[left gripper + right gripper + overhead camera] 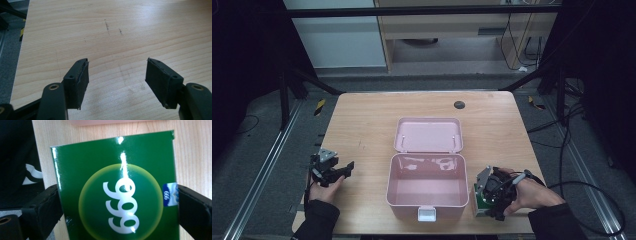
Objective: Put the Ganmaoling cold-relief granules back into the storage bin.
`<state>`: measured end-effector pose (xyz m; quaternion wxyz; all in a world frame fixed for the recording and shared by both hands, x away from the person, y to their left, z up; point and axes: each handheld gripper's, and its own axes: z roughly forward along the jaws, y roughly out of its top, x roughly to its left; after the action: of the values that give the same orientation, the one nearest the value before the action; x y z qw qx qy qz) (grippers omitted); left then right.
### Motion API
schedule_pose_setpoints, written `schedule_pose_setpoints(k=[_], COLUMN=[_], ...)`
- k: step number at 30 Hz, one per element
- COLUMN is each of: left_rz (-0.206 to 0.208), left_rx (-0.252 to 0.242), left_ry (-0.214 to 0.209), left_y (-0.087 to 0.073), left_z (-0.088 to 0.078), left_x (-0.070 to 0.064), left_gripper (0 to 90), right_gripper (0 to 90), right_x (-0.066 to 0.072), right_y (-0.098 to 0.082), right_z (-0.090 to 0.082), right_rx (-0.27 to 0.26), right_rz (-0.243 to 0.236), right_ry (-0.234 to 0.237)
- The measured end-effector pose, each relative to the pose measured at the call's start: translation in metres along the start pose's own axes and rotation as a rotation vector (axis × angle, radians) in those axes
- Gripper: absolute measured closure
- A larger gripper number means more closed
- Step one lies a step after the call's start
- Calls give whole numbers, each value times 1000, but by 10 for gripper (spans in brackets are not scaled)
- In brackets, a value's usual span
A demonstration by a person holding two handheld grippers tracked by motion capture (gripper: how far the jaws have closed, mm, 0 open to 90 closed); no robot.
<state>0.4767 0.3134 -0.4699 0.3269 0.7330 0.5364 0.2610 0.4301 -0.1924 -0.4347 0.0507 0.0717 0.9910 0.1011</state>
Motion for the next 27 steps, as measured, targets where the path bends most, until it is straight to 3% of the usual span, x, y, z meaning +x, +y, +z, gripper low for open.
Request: schedule_pose_setpoints(k=[16, 27], left_rz=[-2, -2], left_rx=[3, 3], left_ry=[3, 2], left_y=[0, 0], left_z=[0, 0], left_x=[0, 0], left_gripper=[346, 350], right_gripper=[104, 159], right_x=[-2, -3], right_y=[0, -3], right_z=[11, 5], right_rx=[18, 26], right_rz=[-24, 8], right_ry=[21, 37])
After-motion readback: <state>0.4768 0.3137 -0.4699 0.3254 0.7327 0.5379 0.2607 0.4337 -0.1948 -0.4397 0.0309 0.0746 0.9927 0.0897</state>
